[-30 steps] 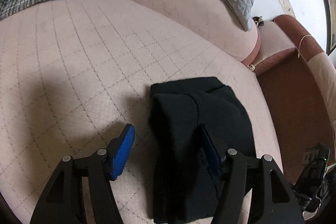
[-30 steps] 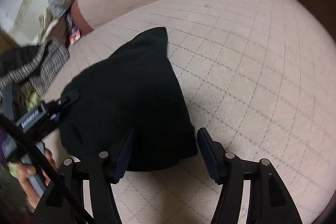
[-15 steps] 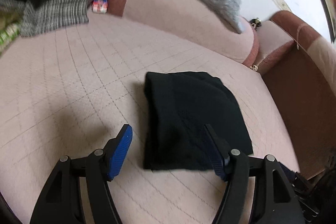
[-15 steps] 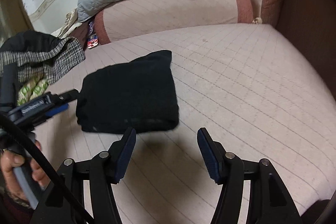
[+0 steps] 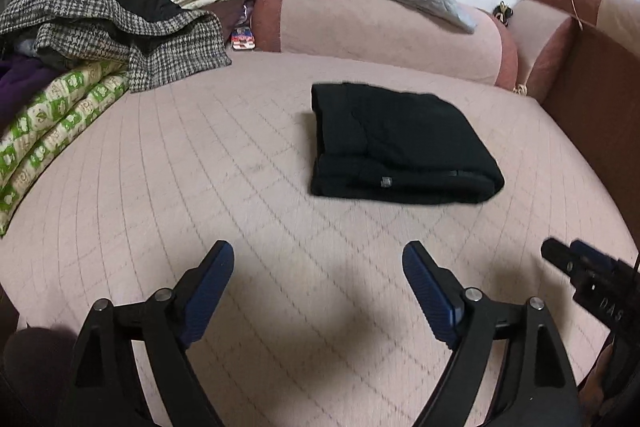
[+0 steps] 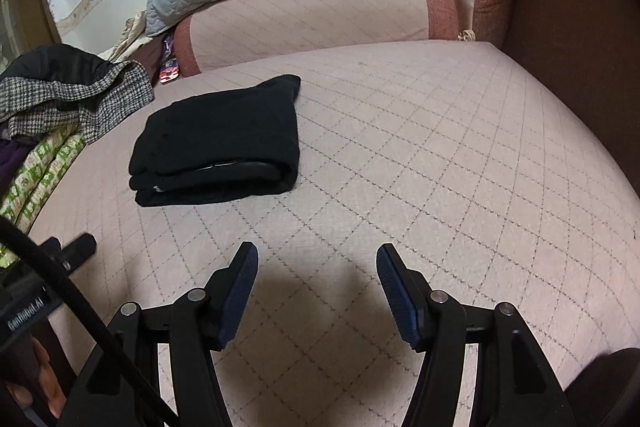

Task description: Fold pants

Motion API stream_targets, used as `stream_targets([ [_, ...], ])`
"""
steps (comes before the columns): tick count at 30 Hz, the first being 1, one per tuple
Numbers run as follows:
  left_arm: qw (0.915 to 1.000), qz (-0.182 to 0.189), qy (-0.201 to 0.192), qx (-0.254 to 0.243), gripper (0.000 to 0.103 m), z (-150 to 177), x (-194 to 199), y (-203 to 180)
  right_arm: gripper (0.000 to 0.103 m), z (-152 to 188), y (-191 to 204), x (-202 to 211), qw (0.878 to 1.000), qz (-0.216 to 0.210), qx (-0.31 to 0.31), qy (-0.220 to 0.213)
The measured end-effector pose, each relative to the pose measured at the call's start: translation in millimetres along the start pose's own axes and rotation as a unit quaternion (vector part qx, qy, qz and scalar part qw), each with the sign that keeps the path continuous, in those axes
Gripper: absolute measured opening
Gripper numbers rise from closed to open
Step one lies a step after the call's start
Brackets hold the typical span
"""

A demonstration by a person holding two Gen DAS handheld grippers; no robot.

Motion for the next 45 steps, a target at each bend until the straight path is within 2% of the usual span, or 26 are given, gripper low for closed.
stream_targets([
  [5, 0.9998, -0.004, 0.021, -0.005, 0.086, 12, -5, 3, 0.071, 2, 6, 6, 1.000, 0.011, 0.018, -0.008],
  [18, 0.9982, 0.002, 0.059, -0.004, 0.086, 25, -27, 9, 0.071, 10, 19, -9, 0.999, 0.017, 0.038, 0.012],
  [32, 0.9966, 0.002, 0.082, -0.002, 0.086, 29, -40, 13, 0.071, 15, 28, -18, 0.998, 0.020, 0.051, 0.022],
  [45, 0.9965, -0.006, 0.082, -0.013, 0.086, 33, -40, 11, 0.072, 17, 28, -19, 0.998, 0.020, 0.050, 0.025],
])
Point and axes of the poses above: each gripper's, at about its wrist camera, not at the fingertips, and x roughly against the way its jaws point, y to its left, z to its underside, the point moved 7 cm from there along -x, roughly the way its jaws point, and after that the axes turned 14 degrees about x, right-handed, at the moved point
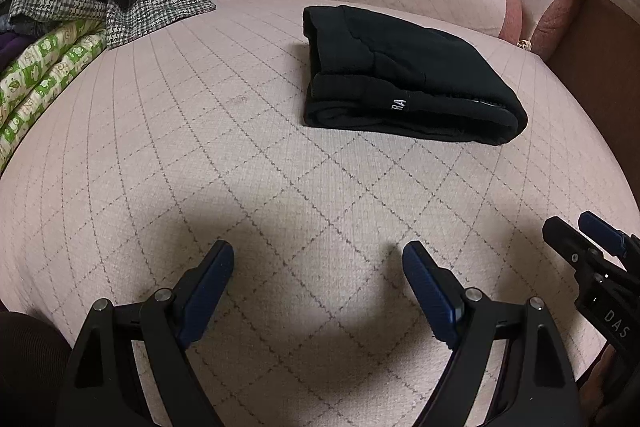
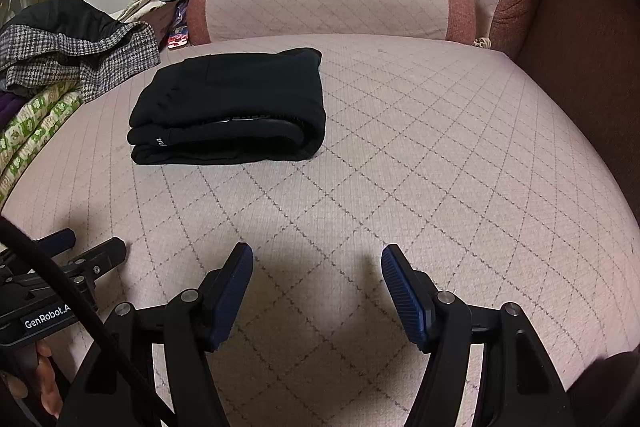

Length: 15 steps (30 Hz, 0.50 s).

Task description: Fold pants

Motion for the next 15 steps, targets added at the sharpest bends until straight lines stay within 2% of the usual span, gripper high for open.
stream_targets([
  [11, 0.9997, -0.006, -0.011, -0.020, 0.092, 2.0, -5.2, -4.2, 0.072, 2.4, 3.4, -5.0, 1.000, 0.001, 0.006, 0.006],
  [15, 0.9999, 0.002, -0.014, -0.008, 0.092, 0.7, -3.6, -3.3, 0.072, 1.4, 0.3, -5.0, 1.000, 0.004, 0.004, 0.003],
])
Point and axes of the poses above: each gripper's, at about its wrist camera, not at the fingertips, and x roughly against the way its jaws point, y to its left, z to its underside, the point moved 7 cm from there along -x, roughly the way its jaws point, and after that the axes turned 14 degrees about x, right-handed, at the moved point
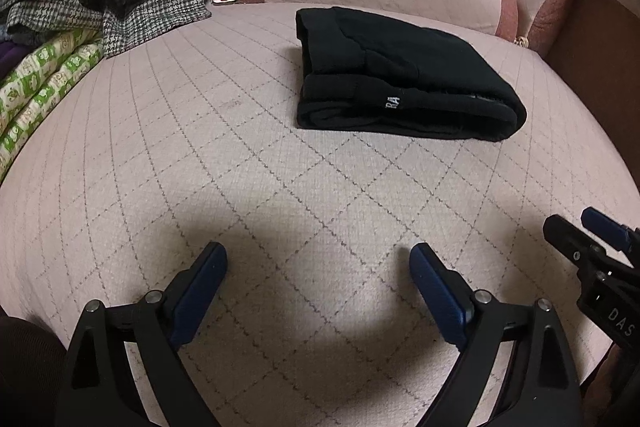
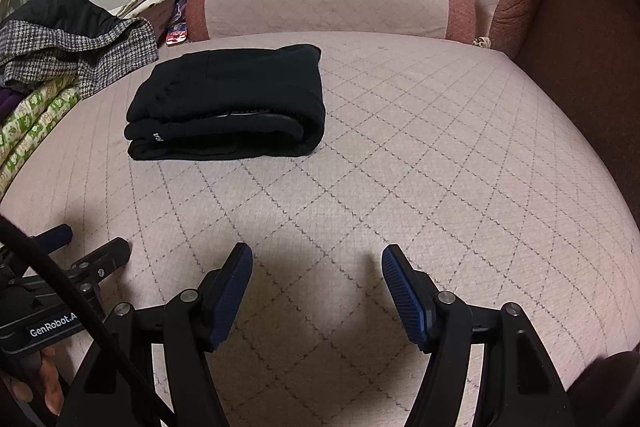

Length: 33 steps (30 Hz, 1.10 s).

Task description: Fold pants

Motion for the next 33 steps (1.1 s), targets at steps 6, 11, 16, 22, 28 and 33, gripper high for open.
stream_targets([
  [6, 0.9998, 0.002, -0.014, 0.014, 0.092, -3.6, 4.2, 2.7, 0.072, 1.1, -1.3, 0.8, 1.000, 0.002, -0.001, -0.001],
  [11, 0.9996, 0.000, -0.019, 0.019, 0.092, -5.9, 4.9, 4.7, 0.073, 0.9, -0.9, -0.4, 1.000, 0.002, 0.002, -0.001],
  [16, 0.9996, -0.001, -0.019, 0.019, 0.092, -5.7, 4.9, 4.8, 0.074, 2.7, 1.2, -1.3, 1.000, 0.001, 0.001, 0.002],
  [22, 0.9997, -0.005, -0.014, 0.017, 0.092, -3.7, 1.9, 4.8, 0.074, 4.3, 1.7, -2.9, 1.000, 0.000, 0.000, 0.006],
  [28, 0.9998, -0.012, -0.015, 0.007, 0.092, -3.0, -0.9, 4.0, 0.074, 4.9, 3.3, -4.9, 1.000, -0.001, 0.002, 0.009],
  [33, 0.9997, -0.019, -0.018, 0.000, 0.092, -2.1, -2.6, 2.7, 0.074, 5.0, 1.3, -8.1, 1.000, -0.004, 0.003, 0.013],
])
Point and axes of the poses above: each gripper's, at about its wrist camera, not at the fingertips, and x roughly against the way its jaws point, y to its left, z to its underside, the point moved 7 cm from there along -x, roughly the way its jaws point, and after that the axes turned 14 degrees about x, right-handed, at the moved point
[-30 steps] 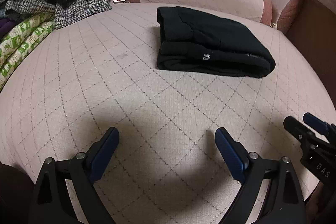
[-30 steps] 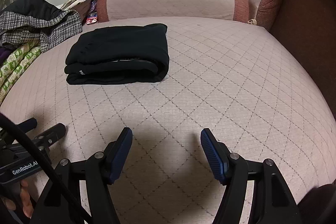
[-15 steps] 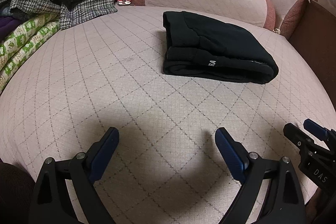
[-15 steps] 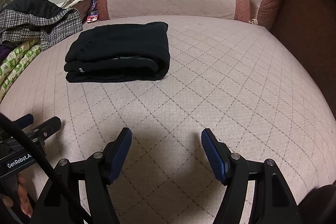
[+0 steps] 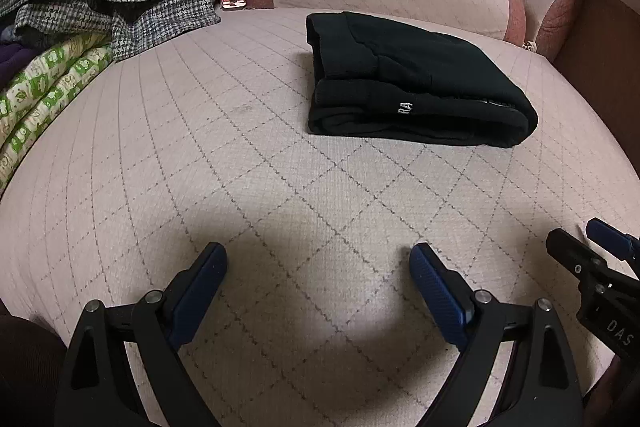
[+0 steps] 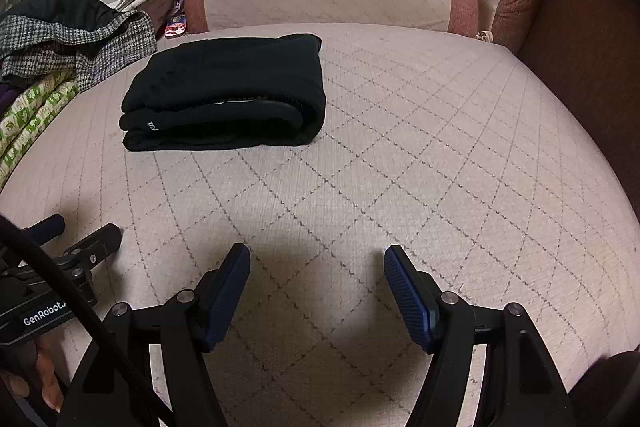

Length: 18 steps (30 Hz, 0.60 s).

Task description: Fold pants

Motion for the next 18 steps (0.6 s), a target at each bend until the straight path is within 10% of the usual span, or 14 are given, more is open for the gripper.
stream_targets([
  [18, 0.9999, -0.008, -0.009, -0.003, 0.103, -0.9, -7.7, -0.3, 0.076, 3.0, 3.7, -3.6, 1.000, 0.000, 0.001, 0.008],
])
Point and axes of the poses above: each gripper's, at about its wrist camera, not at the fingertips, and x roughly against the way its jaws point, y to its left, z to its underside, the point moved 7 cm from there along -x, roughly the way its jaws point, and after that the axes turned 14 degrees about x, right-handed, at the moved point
